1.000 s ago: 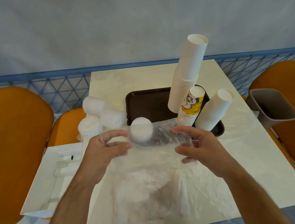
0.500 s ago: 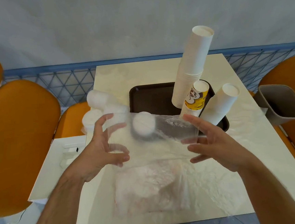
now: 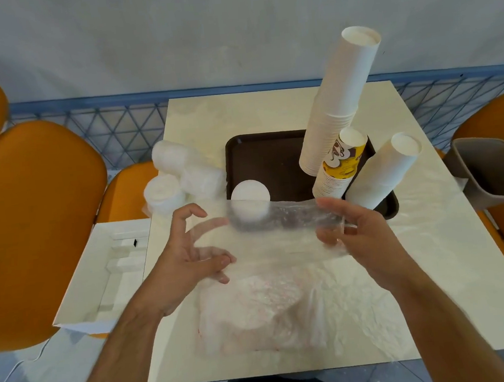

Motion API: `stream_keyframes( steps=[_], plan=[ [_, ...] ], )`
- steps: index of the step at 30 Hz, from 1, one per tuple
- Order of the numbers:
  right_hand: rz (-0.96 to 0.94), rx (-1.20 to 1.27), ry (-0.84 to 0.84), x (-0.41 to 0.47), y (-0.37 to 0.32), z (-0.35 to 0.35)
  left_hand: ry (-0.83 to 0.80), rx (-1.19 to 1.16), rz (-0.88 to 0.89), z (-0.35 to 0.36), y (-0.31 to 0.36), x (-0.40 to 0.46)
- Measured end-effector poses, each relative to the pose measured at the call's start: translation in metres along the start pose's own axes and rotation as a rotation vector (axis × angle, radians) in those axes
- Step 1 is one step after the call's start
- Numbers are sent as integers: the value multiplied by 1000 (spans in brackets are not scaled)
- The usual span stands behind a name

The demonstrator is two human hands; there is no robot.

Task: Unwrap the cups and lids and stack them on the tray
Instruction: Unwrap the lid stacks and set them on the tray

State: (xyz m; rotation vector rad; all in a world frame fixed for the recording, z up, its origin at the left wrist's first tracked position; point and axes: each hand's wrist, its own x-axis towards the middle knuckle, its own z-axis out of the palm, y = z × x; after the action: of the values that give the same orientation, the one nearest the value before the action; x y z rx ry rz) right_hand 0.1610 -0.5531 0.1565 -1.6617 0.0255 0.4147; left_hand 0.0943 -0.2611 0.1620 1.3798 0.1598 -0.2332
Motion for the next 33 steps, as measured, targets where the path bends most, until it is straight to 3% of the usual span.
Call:
stream_keyframes(
  steps=[5, 12, 15, 19, 22, 24, 25, 29, 33],
  plan=[
    [47, 111, -315, -5, -1, -6, -48, 62, -16, -13, 8, -6],
    [117, -91, -545, -9, 4, -16, -138, 218, -233, -28, 0, -10],
    [199, -165, -573, -13, 12, -14, -195, 332, -343, -34, -8, -14],
    [180, -481, -589, -17, 21, -15, -233, 412, -492, -34, -23, -17],
    [2, -767, -327, -17, 27, -6, -236, 419, -566, -26, -39, -18],
    [-199, -830, -114, -20, 37, 16, -231, 447, -575, -21, -48, -19],
    [-260, -835, -102, -24, 44, 28, -223, 464, -573, -19, -53, -19],
    [-208, -986, -320, -34, 82, 68, -174, 505, -580, -17, -65, -21],
    [-120, -1115, -357, -31, 118, 76, -160, 549, -522, -19, -72, -23]
  ],
)
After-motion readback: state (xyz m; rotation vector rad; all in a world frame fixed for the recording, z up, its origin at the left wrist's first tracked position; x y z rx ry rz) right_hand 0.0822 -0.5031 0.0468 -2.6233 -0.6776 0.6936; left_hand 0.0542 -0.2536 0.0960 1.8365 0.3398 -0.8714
